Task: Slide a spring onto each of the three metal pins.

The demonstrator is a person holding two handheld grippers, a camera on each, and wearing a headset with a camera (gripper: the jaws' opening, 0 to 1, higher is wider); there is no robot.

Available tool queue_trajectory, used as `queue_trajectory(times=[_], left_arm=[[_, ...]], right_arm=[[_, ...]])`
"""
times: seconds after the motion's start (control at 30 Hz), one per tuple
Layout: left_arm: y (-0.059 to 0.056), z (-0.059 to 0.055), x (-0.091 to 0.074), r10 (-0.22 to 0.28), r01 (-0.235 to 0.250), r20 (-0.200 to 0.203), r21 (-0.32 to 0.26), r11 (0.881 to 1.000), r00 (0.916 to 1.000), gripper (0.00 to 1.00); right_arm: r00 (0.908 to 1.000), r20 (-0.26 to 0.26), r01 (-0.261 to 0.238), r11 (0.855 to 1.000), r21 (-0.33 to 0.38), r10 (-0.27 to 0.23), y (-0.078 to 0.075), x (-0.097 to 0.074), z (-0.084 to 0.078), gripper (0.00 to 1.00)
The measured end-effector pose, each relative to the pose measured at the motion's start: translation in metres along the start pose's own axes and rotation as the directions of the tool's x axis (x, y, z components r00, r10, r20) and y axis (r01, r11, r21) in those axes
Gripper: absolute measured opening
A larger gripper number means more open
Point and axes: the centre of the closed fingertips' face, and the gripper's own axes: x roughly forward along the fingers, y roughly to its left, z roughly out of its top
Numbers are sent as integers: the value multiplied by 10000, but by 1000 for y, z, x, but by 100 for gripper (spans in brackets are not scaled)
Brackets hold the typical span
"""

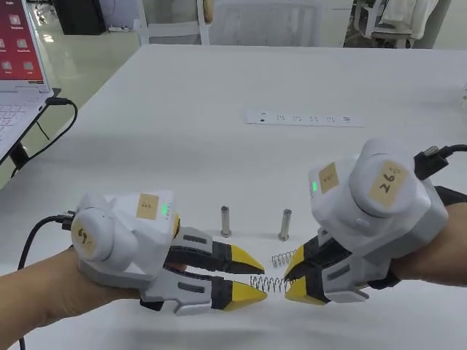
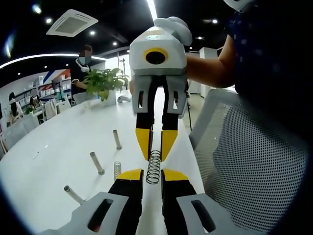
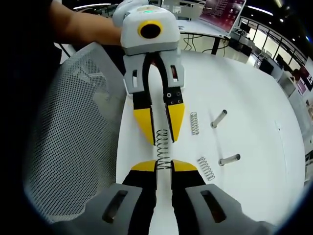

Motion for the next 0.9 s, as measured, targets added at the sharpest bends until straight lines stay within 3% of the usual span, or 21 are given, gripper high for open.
queue_trajectory(times=[0.9], left_arm=[[-4,-4,4,-244,255,-225,469,9986,9994,2]], right_arm=[[9999,57,-88,9999,-72,89,0,1,-2,8]])
